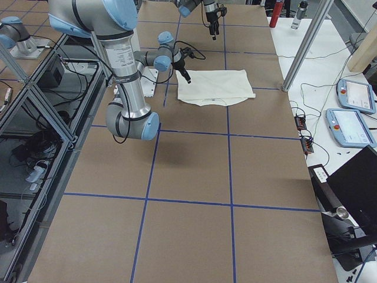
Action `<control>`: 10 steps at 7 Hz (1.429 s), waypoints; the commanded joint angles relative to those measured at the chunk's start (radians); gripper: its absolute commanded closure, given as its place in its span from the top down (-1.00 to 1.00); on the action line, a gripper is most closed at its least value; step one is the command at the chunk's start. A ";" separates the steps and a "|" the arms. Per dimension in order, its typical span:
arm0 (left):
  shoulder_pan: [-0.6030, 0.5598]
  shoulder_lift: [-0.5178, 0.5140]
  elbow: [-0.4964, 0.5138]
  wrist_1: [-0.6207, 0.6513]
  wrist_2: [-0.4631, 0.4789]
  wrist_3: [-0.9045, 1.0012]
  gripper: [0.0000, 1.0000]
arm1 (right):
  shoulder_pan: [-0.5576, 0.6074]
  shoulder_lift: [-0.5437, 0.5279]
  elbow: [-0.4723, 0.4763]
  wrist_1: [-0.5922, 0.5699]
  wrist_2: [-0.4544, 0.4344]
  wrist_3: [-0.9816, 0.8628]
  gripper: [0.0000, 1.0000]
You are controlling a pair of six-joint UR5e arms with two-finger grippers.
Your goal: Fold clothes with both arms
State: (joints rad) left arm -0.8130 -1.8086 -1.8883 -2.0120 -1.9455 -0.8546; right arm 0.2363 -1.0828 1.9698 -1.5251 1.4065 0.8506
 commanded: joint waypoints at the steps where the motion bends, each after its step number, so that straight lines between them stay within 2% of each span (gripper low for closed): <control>1: 0.000 0.000 0.000 -0.001 -0.001 -0.004 1.00 | -0.029 -0.012 -0.006 -0.003 -0.017 -0.084 0.98; 2: 0.002 0.000 0.003 -0.002 -0.001 -0.004 1.00 | -0.084 -0.022 -0.015 -0.003 -0.093 -0.135 0.97; 3: 0.002 0.000 0.002 -0.002 -0.003 -0.006 1.00 | -0.100 -0.025 -0.023 -0.004 -0.112 -0.148 0.85; 5: 0.003 0.000 -0.005 -0.002 -0.004 -0.009 1.00 | -0.078 -0.026 -0.032 -0.003 -0.122 -0.296 0.85; 7: 0.003 0.000 0.002 -0.002 -0.004 -0.007 1.00 | -0.075 -0.078 -0.026 -0.001 -0.112 -0.303 0.77; 10: 0.003 0.000 0.002 -0.004 -0.003 -0.007 1.00 | -0.074 -0.115 -0.031 -0.004 -0.101 -0.308 0.21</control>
State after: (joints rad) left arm -0.8092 -1.8086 -1.8872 -2.0151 -1.9494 -0.8621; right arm 0.1618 -1.1886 1.9408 -1.5280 1.2986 0.5453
